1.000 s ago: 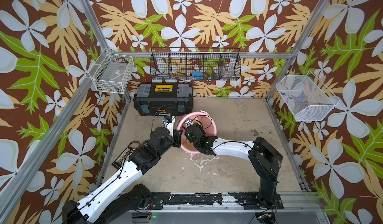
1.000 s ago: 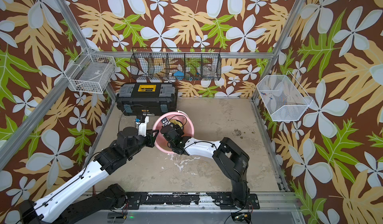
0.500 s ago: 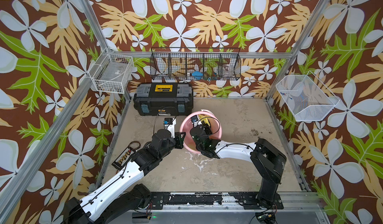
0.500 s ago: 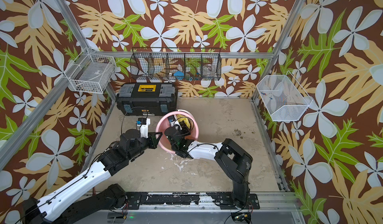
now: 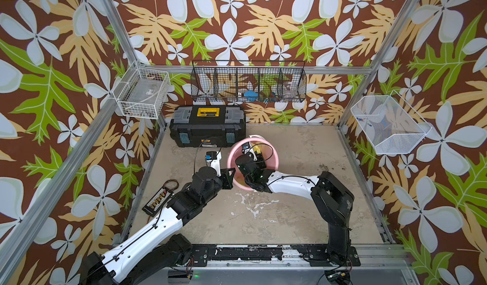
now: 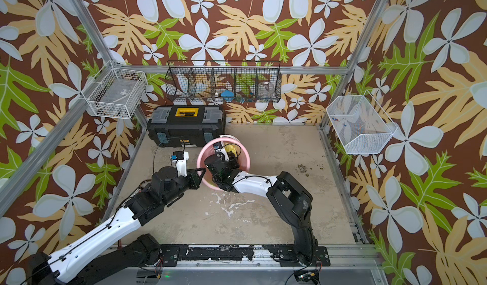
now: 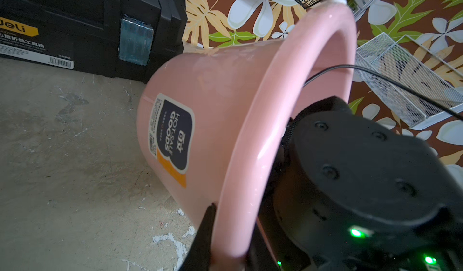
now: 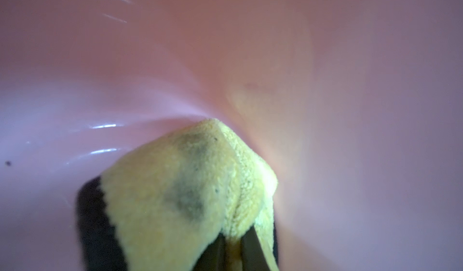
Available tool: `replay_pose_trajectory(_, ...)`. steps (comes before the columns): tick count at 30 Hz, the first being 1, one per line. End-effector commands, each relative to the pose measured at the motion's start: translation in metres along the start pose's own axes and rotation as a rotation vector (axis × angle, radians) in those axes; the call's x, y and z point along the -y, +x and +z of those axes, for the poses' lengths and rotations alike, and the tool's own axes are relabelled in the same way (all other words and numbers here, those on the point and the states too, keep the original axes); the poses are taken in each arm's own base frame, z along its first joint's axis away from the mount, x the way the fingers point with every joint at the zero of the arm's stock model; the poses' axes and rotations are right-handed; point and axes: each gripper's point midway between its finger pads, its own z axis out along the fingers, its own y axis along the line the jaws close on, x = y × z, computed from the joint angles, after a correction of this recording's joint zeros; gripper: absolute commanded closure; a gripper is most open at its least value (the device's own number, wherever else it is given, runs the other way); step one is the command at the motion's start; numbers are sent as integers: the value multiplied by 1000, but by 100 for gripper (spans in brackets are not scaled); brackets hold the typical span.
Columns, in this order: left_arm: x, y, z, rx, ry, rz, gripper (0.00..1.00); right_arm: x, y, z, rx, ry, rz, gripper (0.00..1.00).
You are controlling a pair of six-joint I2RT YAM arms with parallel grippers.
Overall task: Wipe the inside of the bucket with a cloth
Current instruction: Wipe the dirt from the inside of the bucket.
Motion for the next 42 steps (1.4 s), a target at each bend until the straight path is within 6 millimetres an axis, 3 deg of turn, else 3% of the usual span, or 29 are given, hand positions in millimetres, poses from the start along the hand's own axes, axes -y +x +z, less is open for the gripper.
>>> replay_pose_trajectory(1,23,-1,0,-16,108,11,100,-21,34,-3,-153,-191,26,100)
replay_pose_trajectory(6,18,7,7,-19,106,-22,100,-58,32,-34,-201,-535,231,100)
replay_pose_trajectory(13,18,9,8,-13,121,-61,100,-83,19,-62,-210,-767,433,100)
replay_pose_trajectory(20,18,8,1,15,147,-106,100,-32,-4,-66,-70,-647,770,100)
replay_pose_trajectory(24,19,17,-1,-8,180,-149,100,-7,-23,-66,22,-590,928,100)
replay_pose_trajectory(33,19,34,-9,-61,231,-221,100,15,-49,-54,97,-471,1125,100)
replay_pose_trajectory(42,10,52,-17,-100,231,-258,100,46,-66,-48,184,-320,1179,100)
